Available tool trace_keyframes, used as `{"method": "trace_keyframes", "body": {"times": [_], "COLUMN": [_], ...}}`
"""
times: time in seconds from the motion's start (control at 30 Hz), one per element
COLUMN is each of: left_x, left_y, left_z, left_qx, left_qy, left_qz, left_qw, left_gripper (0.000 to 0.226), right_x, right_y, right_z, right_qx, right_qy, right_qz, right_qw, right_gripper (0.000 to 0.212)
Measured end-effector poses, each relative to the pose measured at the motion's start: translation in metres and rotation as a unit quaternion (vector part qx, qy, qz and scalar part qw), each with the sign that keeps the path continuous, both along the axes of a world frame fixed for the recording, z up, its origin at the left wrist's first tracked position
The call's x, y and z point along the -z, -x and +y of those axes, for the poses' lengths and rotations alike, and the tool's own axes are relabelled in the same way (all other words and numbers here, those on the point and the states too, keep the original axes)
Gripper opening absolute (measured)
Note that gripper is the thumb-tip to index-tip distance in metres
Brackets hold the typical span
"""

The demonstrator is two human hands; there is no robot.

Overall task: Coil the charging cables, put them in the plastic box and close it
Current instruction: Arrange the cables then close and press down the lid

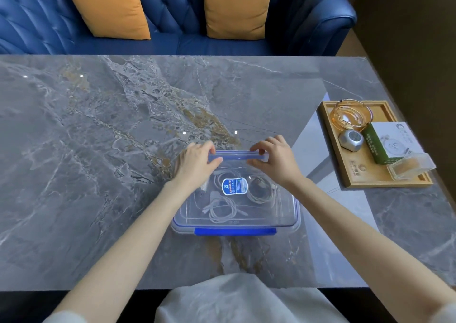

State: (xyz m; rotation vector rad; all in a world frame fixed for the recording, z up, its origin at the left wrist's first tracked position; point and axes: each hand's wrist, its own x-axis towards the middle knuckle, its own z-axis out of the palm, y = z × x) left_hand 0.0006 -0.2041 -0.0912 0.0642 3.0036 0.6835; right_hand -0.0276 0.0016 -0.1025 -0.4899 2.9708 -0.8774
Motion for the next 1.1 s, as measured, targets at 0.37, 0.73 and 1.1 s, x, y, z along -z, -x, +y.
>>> {"method": "trace_keyframes", "body": {"times": [0.37,0.73,1.1], "left_x": [-0.003,0.005,-0.006], "left_y": [0.060,0.039,0.025], "left_z": [-0.023,-0.020,-0.012], "left_qx": [0.003,-0.007,-0.015], "left_qy": [-0.104,-0.146,-0.133], "left_qz": [-0.342,-0.154,-0.144], "left_qw": [0.934,0.977,0.980], "left_gripper": [0.086,0.048,0.046], "right_x": [-0.006,0.002,0.004], "right_y": [0.049,0.031,0.013], "right_z": [0.004,0.005,-0.001], "right_qx": [-0.047,-0.032,0.004], "right_qy": [-0.064,0.013,0.004], "right_qz": [-0.334,-0.147,-0.094], "right_qw": [0.939,0.989,0.996], "right_gripper": [0.076,0.043,0.040]}}
